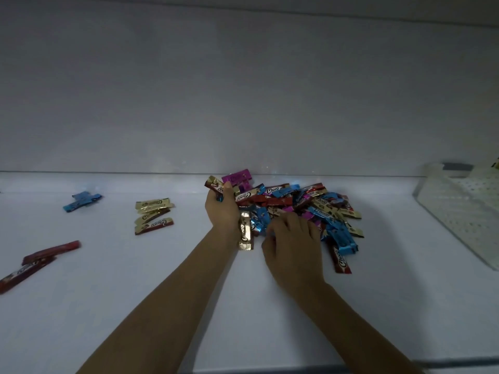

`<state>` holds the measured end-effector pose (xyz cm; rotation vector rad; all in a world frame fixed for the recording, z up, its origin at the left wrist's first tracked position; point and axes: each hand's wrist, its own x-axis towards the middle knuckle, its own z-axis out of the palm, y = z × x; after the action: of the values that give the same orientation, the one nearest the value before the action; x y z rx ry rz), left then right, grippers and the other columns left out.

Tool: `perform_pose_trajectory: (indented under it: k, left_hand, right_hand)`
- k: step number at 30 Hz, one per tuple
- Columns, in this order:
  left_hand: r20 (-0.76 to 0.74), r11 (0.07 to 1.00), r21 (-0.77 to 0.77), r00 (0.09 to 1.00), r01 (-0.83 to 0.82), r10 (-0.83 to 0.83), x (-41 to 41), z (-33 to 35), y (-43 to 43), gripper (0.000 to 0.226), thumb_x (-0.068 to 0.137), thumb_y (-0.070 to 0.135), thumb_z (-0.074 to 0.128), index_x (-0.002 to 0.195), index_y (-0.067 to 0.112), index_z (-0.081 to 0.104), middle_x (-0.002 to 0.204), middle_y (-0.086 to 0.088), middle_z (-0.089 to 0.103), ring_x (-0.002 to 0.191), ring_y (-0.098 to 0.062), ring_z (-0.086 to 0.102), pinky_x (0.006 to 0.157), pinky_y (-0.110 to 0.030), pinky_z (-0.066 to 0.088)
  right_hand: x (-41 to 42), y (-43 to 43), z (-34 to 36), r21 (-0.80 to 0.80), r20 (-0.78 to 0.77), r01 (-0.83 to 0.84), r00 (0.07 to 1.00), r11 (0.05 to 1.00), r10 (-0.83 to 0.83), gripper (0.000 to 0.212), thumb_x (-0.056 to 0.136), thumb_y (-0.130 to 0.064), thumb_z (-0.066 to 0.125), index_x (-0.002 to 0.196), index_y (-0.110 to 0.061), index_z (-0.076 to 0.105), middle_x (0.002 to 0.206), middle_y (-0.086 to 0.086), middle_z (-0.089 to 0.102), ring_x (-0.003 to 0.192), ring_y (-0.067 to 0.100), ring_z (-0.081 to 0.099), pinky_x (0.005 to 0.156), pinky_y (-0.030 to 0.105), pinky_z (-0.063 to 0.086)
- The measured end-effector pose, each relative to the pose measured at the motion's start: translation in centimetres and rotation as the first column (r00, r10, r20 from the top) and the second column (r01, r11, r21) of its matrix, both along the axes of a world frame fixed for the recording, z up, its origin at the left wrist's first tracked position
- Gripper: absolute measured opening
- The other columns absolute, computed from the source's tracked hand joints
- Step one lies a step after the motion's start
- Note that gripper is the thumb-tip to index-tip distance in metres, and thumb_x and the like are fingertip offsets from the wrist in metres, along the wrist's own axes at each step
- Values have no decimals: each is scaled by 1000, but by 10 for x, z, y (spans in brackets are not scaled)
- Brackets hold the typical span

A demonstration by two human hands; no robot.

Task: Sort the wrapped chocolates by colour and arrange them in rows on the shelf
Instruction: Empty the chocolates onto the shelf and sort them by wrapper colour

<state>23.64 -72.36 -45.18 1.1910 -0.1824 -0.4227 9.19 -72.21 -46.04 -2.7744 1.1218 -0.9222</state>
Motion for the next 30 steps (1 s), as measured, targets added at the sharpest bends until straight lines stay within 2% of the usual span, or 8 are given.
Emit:
perform_pose_trajectory:
  k: [5,10,13,16,20,22,25,30]
  left_hand:
    - [-84,987,-159,996,20,-34,1,-2,9,14,99,18,53,99,7,62,84,-7,69,72,-19,69,66,-33,58]
    - [-177,952,-293,973,94,-150,0,-3,21,12,99,17,53,104,10,60,89,-10,71,83,-28,69,84,-51,56]
    - [-192,955,-278,968,106,-164,-2,-2,24,17,98,21,54,110,9,60,99,-14,70,90,-33,67,88,-56,53]
    - [-228,961,-246,956,127,-184,-3,0,27,27,96,25,56,117,8,60,111,-20,69,101,-39,65,92,-58,50]
    - [-204,917,-302,923,259,-327,-12,0,32,56,84,34,72,129,4,54,121,-22,64,109,-34,64,89,-45,55]
    - [-172,870,-346,888,352,-427,-12,-3,37,94,60,46,88,135,4,50,130,-21,59,119,-32,59,96,-41,50]
    - [-115,846,-374,886,380,-448,-7,-13,42,71,75,39,74,133,2,53,130,-25,57,122,-39,55,108,-56,38]
    - [-83,872,-307,903,380,-422,-11,-11,43,52,84,27,58,128,0,56,124,-25,62,116,-39,59,103,-52,45]
  right_hand:
    - [19,4,-4,82,-11,-90,996,993,91,66,78,-58,44,124,-12,55,127,11,57,123,30,50,107,47,31]
    - [22,-13,-6,201,-43,-7,999,980,16,36,92,-41,54,118,-18,62,139,8,44,137,26,32,118,47,5]
    - [23,-21,-6,221,23,78,996,972,-85,39,93,-34,53,125,-12,57,139,10,44,135,28,34,118,46,11]
    - [29,-12,8,347,437,-156,899,925,-13,48,95,-41,43,132,-12,50,134,5,50,126,20,45,106,37,39]
    - [56,17,30,543,719,-579,694,608,20,49,90,-40,59,133,-33,38,109,-39,53,103,-18,50,91,11,43]
    - [69,20,28,565,751,-613,659,553,-37,87,79,-48,71,147,-29,21,124,-22,57,112,-8,54,101,26,46]
    - [79,18,19,606,738,-575,665,550,-119,118,57,-65,76,150,-37,10,142,-4,48,125,8,51,105,36,44]
    - [77,12,15,573,786,-646,607,504,-116,94,64,-50,75,145,-33,30,127,3,59,110,10,62,95,32,52]
